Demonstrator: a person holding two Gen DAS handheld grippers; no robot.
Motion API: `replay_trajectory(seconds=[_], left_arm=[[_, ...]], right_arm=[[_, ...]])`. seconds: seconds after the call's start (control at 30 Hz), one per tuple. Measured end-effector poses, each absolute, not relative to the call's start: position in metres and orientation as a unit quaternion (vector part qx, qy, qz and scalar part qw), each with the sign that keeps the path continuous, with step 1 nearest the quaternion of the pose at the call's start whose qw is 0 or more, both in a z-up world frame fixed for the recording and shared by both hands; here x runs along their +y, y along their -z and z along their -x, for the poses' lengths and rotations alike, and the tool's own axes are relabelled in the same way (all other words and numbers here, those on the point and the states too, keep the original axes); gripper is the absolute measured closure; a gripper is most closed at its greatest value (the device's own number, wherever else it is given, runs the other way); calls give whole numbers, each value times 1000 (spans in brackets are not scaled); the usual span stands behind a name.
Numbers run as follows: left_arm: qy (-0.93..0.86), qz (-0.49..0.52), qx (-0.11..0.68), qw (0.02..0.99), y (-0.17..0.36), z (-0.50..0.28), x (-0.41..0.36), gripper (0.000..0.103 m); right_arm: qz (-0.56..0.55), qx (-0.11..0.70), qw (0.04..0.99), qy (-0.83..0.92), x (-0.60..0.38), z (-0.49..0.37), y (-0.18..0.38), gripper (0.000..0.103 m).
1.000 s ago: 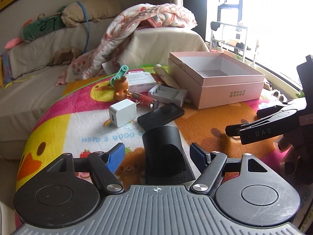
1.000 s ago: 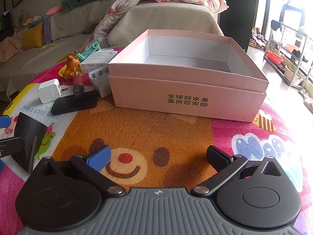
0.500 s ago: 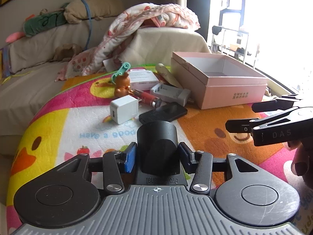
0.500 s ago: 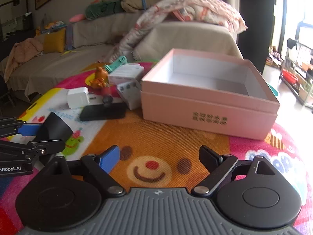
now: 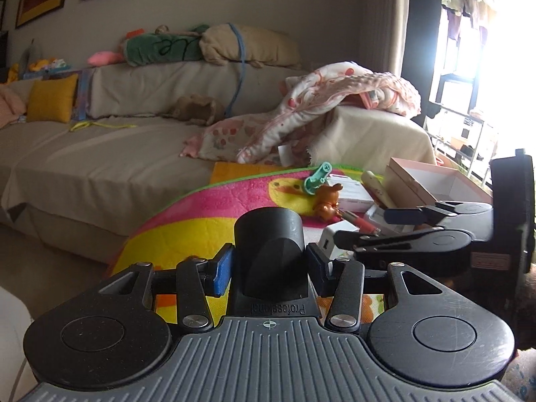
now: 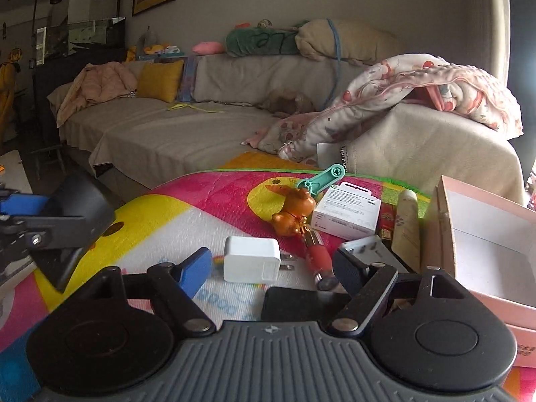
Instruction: Organize rigid objects
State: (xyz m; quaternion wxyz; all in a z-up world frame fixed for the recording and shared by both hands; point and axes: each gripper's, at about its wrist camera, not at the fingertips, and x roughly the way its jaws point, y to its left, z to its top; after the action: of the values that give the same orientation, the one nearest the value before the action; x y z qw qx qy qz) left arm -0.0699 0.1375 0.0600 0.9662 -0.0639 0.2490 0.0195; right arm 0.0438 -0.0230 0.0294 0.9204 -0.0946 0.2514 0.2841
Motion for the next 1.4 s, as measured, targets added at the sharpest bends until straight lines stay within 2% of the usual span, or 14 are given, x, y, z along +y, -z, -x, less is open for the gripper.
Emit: replay_trajectory(seconds=[0.1, 0.17, 0.33, 0.6, 0.73, 0.87, 1.0, 1.17, 1.4], left_arm=[[-15, 66, 259, 964, -55, 71, 140, 52], [-10, 65, 263, 963, -52, 71, 139, 52], [28, 44, 273, 961, -54, 75, 122, 52], [209, 11, 300, 931, -71, 64, 43, 52], [269, -3, 280, 922, -99, 24, -13, 52], [253, -8, 240, 937, -123, -33, -59, 52], [239, 25, 250, 938, -123, -95, -86, 52], [218, 45, 252, 942, -112, -118, -81, 52], [163, 55, 228, 958, -103, -76, -9, 52]], right_arm=[[100, 273, 912, -289, -5, -61, -18, 28], [116, 289, 904, -293, 4, -66, -12, 43], [139, 269, 902, -308, -12, -43, -27, 43], [162, 212, 925, -270, -150, 48, -62, 43], [163, 213, 943, -199, -209, 71, -64, 43], [141, 197, 958, -156, -245, 78, -68, 43], [118, 183, 965, -147, -261, 75, -70, 43], [101, 189, 966, -142, -261, 58, -67, 43], [69, 190, 968, -150, -256, 29, -77, 43]])
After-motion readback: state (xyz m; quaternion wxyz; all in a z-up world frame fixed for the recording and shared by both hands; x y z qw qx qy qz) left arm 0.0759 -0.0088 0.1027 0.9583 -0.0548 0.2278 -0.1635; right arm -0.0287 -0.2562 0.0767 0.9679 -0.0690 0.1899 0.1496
